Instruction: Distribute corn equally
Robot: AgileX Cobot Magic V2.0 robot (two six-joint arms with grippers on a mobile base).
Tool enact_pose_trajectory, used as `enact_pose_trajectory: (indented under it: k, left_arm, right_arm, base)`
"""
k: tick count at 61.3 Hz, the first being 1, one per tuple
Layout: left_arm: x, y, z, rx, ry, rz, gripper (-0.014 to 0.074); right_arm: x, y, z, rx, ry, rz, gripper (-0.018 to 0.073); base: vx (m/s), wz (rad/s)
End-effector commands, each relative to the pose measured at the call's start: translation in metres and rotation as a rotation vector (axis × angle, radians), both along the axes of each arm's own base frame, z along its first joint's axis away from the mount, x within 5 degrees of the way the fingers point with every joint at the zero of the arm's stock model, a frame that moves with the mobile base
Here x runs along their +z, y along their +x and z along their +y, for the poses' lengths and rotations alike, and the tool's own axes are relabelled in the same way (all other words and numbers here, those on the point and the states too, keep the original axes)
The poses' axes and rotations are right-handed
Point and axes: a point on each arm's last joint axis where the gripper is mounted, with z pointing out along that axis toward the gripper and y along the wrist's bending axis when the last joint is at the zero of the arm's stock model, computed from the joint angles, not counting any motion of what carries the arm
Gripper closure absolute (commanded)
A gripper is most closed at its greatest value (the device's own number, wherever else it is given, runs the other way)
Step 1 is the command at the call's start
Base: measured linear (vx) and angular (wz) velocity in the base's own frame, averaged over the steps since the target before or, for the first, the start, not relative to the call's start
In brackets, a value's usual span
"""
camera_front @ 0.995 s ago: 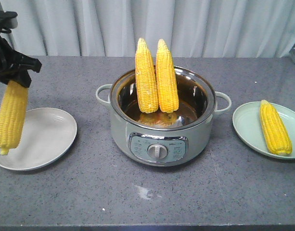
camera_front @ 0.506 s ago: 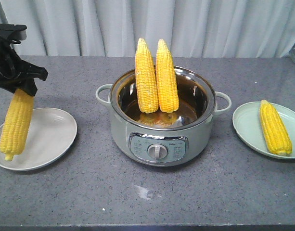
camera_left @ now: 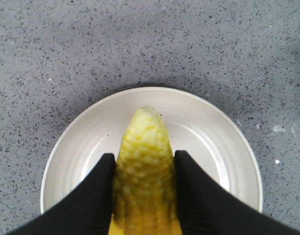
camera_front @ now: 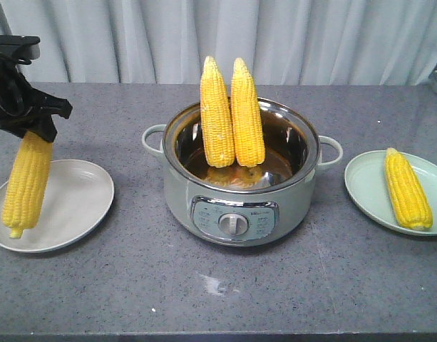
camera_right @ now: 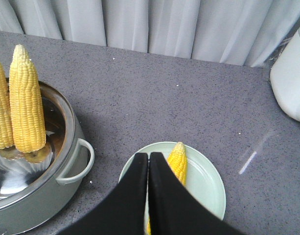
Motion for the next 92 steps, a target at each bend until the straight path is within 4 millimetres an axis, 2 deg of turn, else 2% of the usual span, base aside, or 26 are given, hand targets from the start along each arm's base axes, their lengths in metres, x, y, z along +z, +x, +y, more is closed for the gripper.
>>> enact_pose_trajectory:
  k: [1, 9, 15, 44, 54, 66, 79, 85, 92]
  left_arm:
    - [0.027, -0.010, -0.002, 0.002, -0.023, -0.070, 0.0344]
    - [0.027, -0.011, -0.002, 0.007, -0.026, -0.069, 0.0249]
    - [0.027, -0.011, -0.002, 0.007, -0.026, -0.069, 0.0218]
    - [0.027, -0.011, -0.002, 0.008, -0.026, -0.070, 0.0216]
    - [0.034, -0.015, -0.004, 0.005, -0.047, -0.087, 0.0216]
    - [0.059, -0.031, -0.011, -0.015, -0.137, -0.146, 0.0217]
    - [0.099, -0.061, -0.019, -0.086, -0.226, -0.269, 0.0228]
    - [0.117, -0.074, -0.024, -0.116, -0.282, -0.338, 0.0239]
    - [0.132, -0.086, -0.029, -0.133, -0.352, -0.398, 0.0253]
  right_arm:
    - [0.017, -0.007, 0.000, -0.011, -0.005, -0.110, 0.0568]
    - [0.017, -0.007, 0.000, -0.011, -0.005, -0.111, 0.0568]
    - [0.017, -0.007, 0.000, -0.010, -0.005, -0.108, 0.0568]
    - [0.017, -0.007, 0.000, -0.010, -0.013, -0.108, 0.0568]
    - [0.019, -0.006, -0.001, -0.016, -0.015, -0.130, 0.0568]
    - [0.021, -0.005, -0.001, -0.019, -0.013, -0.155, 0.0568]
    - [0.028, -0.001, 0.001, 0.001, -0.012, -0.252, 0.0566]
    - [0.033, 0.007, 0.006, 0.072, -0.010, -0.326, 0.0564]
    - [0.031, 0.026, 0.016, 0.207, 0.054, -0.384, 0.0559]
  base:
    - [0.00, 0.00]
    - [0.00, 0.00]
    - [0.00, 0.00]
    - [0.00, 0.00]
    - [0.00, 0.00]
    - [0.00, 0.00]
    - [0.00, 0.00]
    - [0.00, 0.00]
    - [0.00, 0.00]
